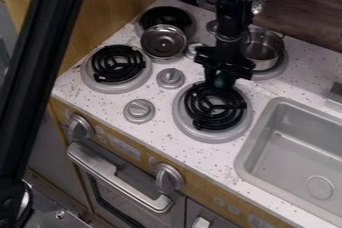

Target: Move the green thing to the left lower burner

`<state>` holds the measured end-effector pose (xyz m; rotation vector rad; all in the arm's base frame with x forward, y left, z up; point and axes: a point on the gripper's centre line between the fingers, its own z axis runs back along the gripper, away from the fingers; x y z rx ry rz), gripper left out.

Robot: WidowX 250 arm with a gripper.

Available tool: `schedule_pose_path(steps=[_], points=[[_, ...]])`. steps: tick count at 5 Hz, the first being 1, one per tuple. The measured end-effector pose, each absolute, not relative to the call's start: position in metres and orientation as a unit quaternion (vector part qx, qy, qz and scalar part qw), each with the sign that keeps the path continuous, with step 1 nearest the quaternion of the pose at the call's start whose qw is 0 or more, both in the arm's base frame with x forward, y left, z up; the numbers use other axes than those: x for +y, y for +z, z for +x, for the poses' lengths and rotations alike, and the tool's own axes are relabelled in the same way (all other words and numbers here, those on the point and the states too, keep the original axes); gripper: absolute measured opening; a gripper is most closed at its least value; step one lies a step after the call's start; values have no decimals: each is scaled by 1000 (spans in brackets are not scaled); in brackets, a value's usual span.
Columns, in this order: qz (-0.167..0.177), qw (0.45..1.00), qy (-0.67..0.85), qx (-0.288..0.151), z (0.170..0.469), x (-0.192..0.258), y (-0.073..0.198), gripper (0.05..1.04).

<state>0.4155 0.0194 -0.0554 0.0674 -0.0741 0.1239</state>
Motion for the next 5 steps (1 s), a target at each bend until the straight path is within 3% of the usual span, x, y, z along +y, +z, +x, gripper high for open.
schedule_pose_path(steps=[2,3,5], points=[[64,985,136,-79,382,80,-14,462],[69,980,172,-79,361,110,-11,462],[71,977,183,-80,352,150,-25,462]])
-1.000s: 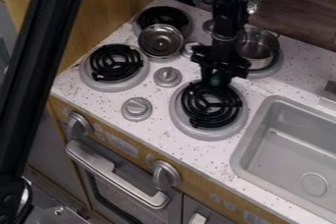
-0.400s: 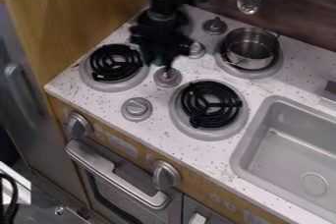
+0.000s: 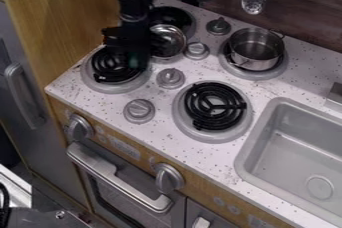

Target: Move the green thing to the left lower burner

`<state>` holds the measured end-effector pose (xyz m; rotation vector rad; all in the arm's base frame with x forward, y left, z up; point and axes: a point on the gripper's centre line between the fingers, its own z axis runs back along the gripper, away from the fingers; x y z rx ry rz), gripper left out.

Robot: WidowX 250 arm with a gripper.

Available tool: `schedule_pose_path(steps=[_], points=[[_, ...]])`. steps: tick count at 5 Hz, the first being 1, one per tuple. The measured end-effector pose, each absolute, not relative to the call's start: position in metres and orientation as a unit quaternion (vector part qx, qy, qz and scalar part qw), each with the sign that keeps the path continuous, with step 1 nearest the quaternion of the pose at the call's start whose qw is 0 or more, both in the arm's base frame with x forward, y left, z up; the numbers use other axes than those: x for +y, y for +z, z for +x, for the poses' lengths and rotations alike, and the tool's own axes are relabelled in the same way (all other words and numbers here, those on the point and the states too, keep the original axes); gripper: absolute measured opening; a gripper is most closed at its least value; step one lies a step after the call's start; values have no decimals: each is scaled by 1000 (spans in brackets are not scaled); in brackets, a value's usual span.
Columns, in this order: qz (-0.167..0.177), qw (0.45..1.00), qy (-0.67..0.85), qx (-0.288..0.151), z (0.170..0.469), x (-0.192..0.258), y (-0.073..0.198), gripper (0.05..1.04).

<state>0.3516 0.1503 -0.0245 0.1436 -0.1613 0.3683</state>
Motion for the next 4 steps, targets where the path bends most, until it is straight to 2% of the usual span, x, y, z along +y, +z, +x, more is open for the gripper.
schedule_pose_path(steps=[2,3,4], points=[[66,977,188,-82,363,176,-44,462],[65,975,196,-81,365,190,-48,506],[65,975,197,-79,363,193,-48,825]])
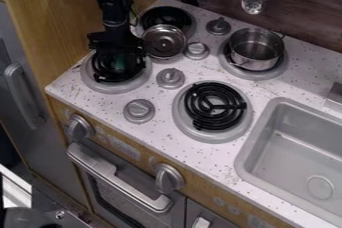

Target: Move the green thing to the left lower burner

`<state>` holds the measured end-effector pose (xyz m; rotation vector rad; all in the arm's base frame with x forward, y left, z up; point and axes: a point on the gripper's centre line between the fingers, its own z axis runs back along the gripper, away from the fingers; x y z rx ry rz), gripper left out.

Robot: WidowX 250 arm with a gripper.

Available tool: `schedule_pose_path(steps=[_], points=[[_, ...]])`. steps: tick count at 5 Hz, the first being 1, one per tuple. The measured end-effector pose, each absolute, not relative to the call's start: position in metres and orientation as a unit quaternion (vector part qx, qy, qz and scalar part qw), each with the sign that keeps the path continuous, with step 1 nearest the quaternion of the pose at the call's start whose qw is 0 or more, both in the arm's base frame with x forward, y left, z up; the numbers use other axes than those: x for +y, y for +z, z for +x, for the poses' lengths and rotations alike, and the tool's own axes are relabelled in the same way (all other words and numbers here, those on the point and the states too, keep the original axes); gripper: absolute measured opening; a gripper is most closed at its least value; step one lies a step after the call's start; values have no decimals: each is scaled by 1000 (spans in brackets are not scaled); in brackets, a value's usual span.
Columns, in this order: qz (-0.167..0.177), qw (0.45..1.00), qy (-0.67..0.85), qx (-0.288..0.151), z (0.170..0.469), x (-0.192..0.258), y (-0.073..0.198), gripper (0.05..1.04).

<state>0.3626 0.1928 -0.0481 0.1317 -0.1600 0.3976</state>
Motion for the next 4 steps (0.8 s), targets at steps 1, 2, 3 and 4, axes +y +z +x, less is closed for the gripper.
schedule_pose_path(steps=[1,2,3,4], points=[[64,979,182,-62,360,187,-49,1005],[55,984,161,-52,362,173,-38,1001],[47,991,116,-49,379,131,-11,1001],[22,995,94,-25,375,90,-18,1001]])
